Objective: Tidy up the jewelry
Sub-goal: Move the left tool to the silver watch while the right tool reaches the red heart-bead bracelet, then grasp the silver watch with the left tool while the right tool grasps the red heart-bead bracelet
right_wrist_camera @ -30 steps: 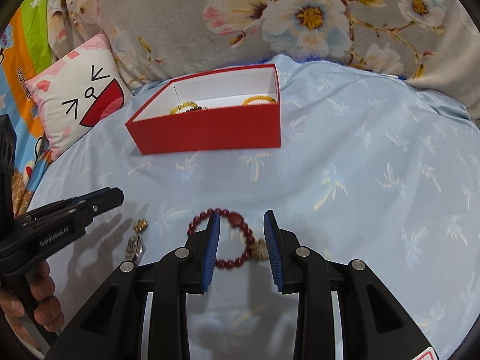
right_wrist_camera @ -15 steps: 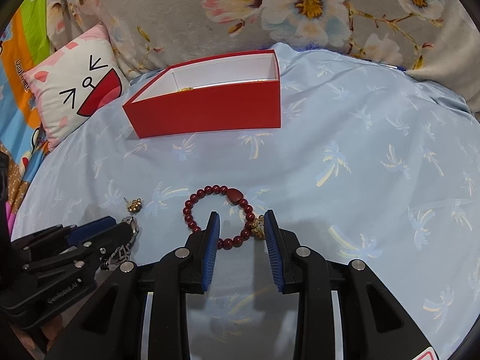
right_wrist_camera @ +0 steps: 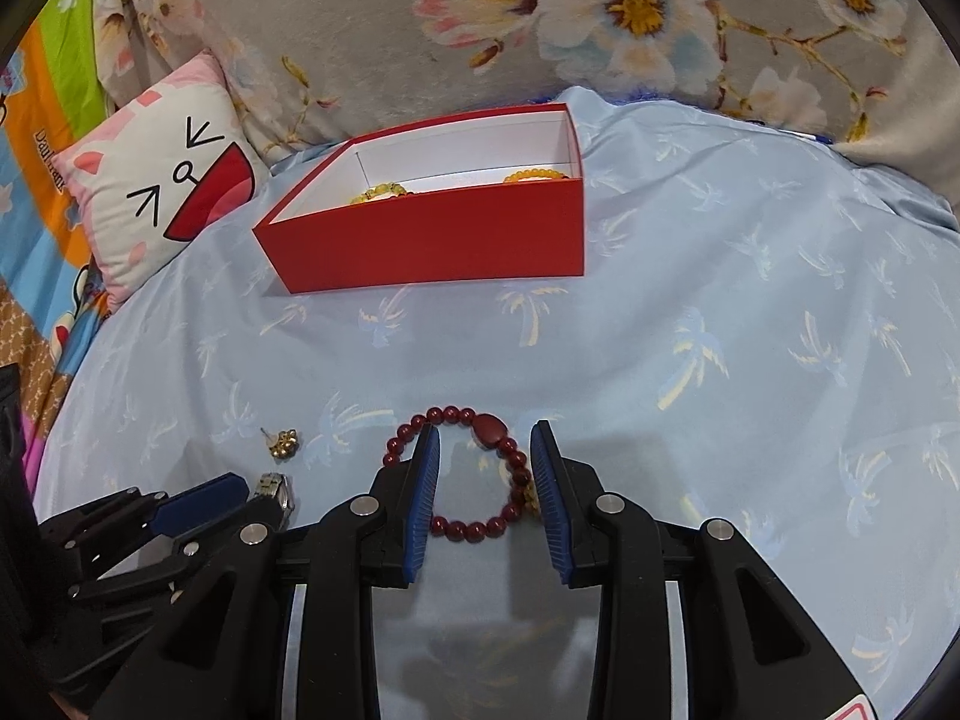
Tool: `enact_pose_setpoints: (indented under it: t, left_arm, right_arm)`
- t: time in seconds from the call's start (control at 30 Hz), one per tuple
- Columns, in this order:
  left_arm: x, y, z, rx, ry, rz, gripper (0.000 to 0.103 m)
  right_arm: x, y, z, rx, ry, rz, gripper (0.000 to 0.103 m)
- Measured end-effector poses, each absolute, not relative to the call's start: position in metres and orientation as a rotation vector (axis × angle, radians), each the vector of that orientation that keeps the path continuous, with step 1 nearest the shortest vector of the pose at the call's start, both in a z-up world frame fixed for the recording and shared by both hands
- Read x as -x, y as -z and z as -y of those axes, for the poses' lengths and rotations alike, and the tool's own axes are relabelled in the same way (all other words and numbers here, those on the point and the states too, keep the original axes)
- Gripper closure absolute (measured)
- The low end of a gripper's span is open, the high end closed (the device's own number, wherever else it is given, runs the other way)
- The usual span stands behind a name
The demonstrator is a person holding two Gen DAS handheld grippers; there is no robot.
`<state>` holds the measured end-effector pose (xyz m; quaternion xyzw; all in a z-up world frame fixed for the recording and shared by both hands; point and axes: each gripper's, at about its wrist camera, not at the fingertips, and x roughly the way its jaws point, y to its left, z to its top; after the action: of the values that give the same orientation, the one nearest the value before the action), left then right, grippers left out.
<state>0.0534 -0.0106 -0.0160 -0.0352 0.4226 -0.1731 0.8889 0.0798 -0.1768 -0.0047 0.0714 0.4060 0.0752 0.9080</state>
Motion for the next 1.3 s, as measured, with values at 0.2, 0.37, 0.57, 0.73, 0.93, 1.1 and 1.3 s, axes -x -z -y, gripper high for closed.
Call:
enact_pose_setpoints:
  t: [0.2, 0.37, 0.57, 0.73, 0.93, 1.1, 1.3]
  left_arm:
    - [-0.052, 0.016, 0.010, 0.075, 0.375, -0.880, 0.072]
    - [-0.049, 0.015, 0.009, 0.085, 0.401, -0.873, 0.072]
    - [-0.047, 0.017, 0.016, 0.050, 0.394, -0.879, 0.072]
    - [-0.046, 0.017, 0.019, 0.023, 0.370, -0.872, 0.076]
    - [-0.049, 0.018, 0.023, -0.007, 0.353, -0.867, 0.078]
    - [-0.051, 0.017, 0.025, -0.017, 0.347, -0.868, 0.078]
    - [-0.051, 0.017, 0.022, 0.000, 0.352, -0.867, 0.080]
  right_arm:
    - [-0.090, 0.017, 0.173, -0.127, -0.155, -0.870, 0.071]
    - [-0.092, 0.023, 0.171, -0.109, -0.152, -0.883, 0.081]
    - [-0.090, 0.025, 0.174, -0.126, -0.156, -0.895, 0.095]
    - [-0.082, 0.026, 0.171, -0.124, -0.164, -0.895, 0.096]
    - [-0.074, 0.025, 0.167, -0.133, -0.182, -0.899, 0.096]
    - [-0.072, 0.025, 0.165, -0.141, -0.184, -0.899, 0.096]
    - [-0.071, 0.024, 0.165, -0.143, -0.188, -0.896, 0.096]
